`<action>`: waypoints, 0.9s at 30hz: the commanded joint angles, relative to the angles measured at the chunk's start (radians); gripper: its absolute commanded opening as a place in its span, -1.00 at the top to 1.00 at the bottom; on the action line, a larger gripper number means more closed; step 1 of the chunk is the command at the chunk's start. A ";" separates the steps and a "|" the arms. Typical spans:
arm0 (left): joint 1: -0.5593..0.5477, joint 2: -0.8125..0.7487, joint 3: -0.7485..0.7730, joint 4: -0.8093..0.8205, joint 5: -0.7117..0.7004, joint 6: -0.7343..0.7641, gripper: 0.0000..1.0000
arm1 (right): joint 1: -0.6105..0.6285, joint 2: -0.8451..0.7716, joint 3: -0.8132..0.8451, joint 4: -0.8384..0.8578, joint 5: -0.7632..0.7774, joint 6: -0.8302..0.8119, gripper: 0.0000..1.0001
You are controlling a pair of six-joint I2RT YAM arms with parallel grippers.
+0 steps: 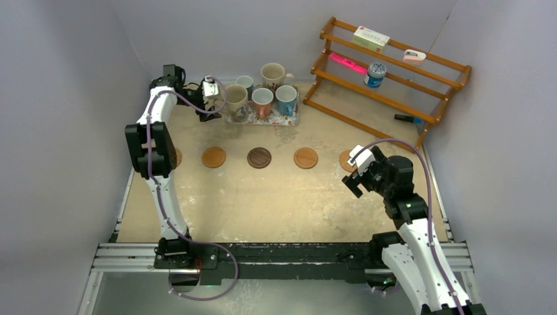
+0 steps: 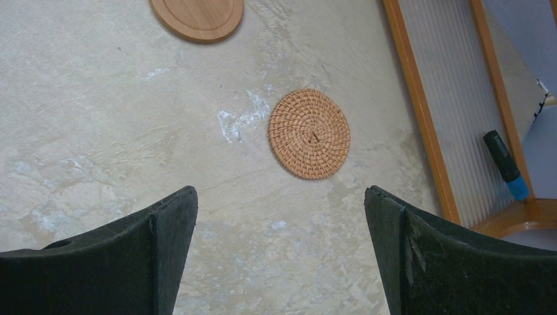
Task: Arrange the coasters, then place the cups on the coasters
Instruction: Pick up the cup from the tray.
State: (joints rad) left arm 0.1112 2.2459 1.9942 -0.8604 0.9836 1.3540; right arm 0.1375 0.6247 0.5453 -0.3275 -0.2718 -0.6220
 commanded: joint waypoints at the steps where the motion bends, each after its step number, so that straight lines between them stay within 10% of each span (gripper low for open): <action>1: 0.005 -0.099 -0.078 0.079 0.029 -0.032 -0.64 | 0.001 -0.016 -0.012 0.002 -0.012 -0.012 -0.98; 27: -0.056 0.017 0.021 0.193 -0.065 -0.243 -0.25 | 0.001 -0.023 -0.022 0.007 0.000 -0.013 -0.98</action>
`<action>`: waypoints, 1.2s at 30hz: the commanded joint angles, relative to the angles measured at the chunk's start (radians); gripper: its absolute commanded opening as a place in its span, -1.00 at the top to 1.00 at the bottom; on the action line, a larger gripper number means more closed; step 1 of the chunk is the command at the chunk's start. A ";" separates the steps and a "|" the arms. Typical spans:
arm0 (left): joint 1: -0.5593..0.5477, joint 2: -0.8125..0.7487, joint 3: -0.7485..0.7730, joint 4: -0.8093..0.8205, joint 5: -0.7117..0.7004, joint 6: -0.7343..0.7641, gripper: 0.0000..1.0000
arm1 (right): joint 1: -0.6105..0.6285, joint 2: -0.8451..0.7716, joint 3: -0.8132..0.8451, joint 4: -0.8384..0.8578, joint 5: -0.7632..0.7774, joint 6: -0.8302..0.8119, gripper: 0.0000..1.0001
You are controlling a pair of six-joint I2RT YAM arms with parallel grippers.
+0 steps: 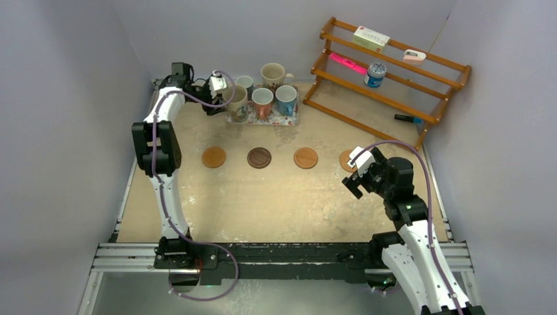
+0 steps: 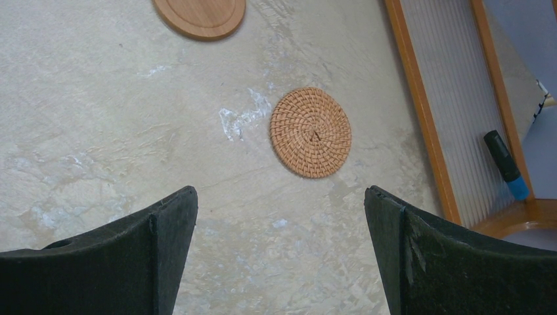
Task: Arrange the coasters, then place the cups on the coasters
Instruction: Pick up the cup from the tray.
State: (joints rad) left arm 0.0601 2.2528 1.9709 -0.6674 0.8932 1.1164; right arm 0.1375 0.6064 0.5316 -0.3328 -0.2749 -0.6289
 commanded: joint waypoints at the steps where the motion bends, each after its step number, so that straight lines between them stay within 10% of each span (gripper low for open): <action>1: -0.007 0.013 0.047 -0.003 0.024 -0.004 -0.23 | 0.001 -0.005 -0.009 0.012 0.003 -0.006 -0.98; 10: -0.016 0.026 0.053 -0.024 0.028 0.014 0.07 | 0.001 -0.008 -0.012 0.012 0.004 -0.009 -0.98; 21: -0.017 0.030 0.071 -0.072 0.025 0.033 1.00 | 0.001 -0.015 -0.009 0.008 0.006 -0.011 -0.98; 36: -0.015 -0.135 -0.080 0.319 0.078 -0.406 1.00 | 0.001 -0.028 0.000 -0.007 -0.006 -0.012 -0.98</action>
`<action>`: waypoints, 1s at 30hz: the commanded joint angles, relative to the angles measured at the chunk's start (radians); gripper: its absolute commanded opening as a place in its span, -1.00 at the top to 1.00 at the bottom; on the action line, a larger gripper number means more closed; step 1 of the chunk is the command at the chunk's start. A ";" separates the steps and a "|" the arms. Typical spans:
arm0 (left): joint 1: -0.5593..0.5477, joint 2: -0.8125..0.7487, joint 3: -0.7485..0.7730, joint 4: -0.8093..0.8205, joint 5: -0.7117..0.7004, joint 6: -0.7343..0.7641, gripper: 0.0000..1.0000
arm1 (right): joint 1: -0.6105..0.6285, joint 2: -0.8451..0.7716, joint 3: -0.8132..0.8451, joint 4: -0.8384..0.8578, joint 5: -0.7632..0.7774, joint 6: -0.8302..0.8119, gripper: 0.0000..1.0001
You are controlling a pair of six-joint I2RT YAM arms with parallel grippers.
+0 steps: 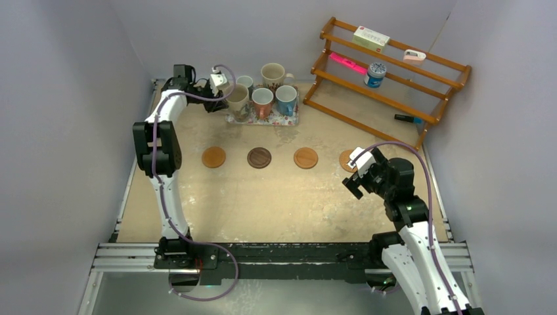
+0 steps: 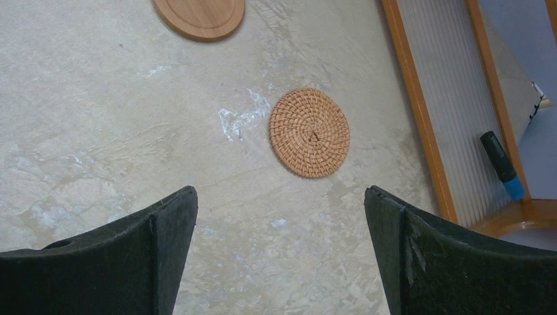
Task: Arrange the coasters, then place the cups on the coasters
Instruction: Pick up the cup from the tray, then place the cup on the coaster.
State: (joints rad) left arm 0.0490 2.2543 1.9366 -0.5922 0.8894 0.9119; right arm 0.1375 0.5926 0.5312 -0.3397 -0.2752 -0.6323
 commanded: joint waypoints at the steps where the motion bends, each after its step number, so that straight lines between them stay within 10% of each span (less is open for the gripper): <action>1: 0.000 -0.150 -0.065 0.289 0.085 -0.239 1.00 | 0.001 -0.015 0.002 -0.002 -0.006 -0.009 -0.98; 30: 0.134 -0.550 -0.321 0.358 -0.258 -0.467 1.00 | 0.001 0.016 0.062 -0.010 0.075 0.099 -0.97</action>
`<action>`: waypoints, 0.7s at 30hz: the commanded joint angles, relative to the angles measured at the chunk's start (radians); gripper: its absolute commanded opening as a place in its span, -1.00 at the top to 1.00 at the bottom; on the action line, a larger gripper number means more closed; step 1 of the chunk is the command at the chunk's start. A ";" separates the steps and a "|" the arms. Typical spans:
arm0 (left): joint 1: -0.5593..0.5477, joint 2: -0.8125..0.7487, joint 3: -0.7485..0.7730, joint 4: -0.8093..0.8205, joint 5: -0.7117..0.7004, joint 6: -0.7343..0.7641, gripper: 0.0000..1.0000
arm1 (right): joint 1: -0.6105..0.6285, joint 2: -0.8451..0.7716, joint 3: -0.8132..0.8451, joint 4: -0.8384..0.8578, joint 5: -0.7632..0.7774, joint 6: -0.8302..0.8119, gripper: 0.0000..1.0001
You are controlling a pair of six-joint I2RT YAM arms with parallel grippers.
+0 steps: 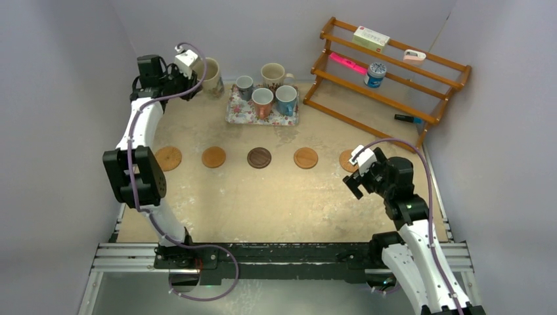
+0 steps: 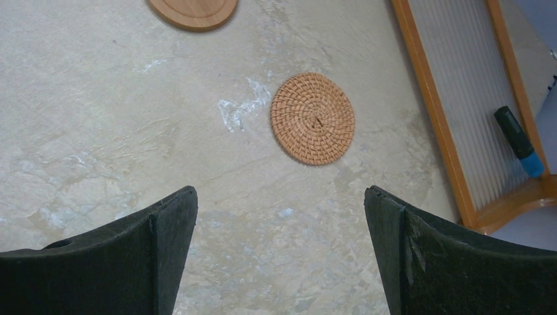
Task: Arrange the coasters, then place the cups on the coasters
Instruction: Place the cup on the coaster.
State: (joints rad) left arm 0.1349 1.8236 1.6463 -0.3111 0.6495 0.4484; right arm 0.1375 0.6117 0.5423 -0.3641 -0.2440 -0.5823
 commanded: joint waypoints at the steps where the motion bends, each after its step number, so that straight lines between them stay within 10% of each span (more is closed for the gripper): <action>1: 0.061 -0.132 -0.043 0.066 -0.021 -0.004 1.00 | 0.000 -0.004 0.055 0.014 0.047 0.057 -0.98; 21: 0.320 -0.393 -0.380 -0.065 -0.005 0.116 1.00 | 0.001 -0.076 0.013 -0.042 -0.027 0.013 -0.98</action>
State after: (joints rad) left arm 0.4316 1.5127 1.2942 -0.4511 0.5945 0.5049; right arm 0.1375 0.5282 0.5564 -0.3687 -0.1951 -0.5289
